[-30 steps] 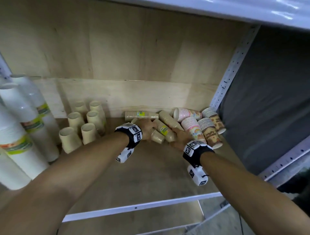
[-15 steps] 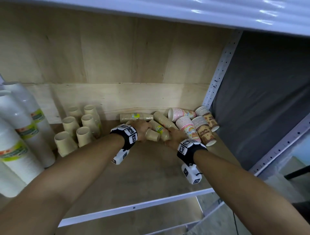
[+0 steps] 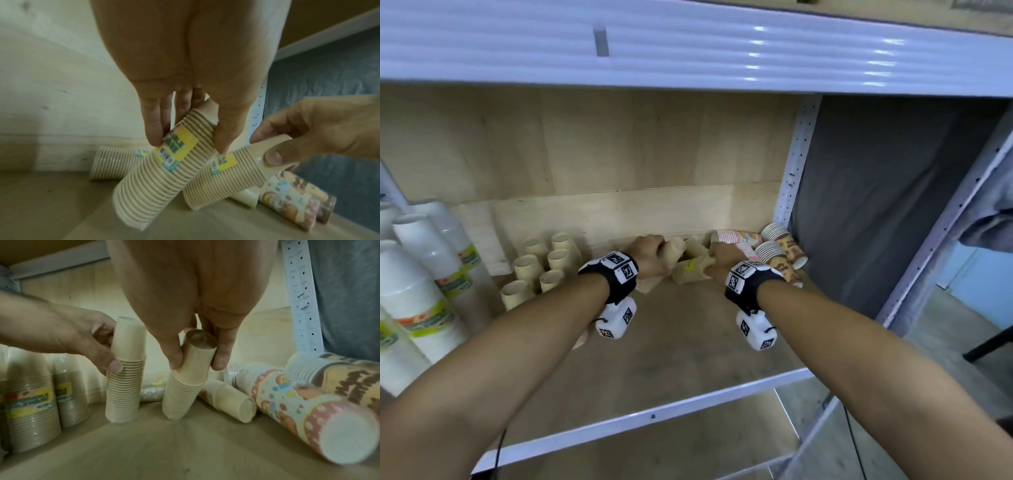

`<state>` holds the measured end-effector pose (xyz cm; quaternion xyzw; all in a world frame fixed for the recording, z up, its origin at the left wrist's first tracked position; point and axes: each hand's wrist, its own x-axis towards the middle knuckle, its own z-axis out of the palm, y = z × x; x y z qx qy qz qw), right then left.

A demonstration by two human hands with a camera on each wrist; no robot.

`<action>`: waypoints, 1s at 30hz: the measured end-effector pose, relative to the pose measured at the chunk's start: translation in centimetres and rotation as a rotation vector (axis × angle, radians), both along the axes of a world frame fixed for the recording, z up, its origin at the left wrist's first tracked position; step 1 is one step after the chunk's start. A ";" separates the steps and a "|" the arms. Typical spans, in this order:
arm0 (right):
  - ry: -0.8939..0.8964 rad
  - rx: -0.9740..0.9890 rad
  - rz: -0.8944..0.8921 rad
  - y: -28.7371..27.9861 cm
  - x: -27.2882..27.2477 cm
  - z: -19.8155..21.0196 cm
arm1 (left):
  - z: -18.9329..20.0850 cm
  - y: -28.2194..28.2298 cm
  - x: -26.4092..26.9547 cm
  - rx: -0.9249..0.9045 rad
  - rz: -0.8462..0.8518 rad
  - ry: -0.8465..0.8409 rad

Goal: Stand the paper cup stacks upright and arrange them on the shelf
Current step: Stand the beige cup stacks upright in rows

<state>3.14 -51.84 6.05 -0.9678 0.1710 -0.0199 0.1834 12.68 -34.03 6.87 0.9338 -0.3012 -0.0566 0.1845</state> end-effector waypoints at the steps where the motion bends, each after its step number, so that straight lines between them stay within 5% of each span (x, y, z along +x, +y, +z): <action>1: -0.008 0.003 0.004 0.3 0.1 0.6 | 0.2 0.2 -0.2 -0.028 0.018 0.022; 17: 0.051 -0.081 0.264 5.3 0.3 5.1 | -0.4 2.9 -1.1 -0.174 0.161 0.250; 30: -0.044 -0.074 0.193 6.0 -0.2 5.6 | 2.1 3.3 -1.2 -0.252 0.053 0.233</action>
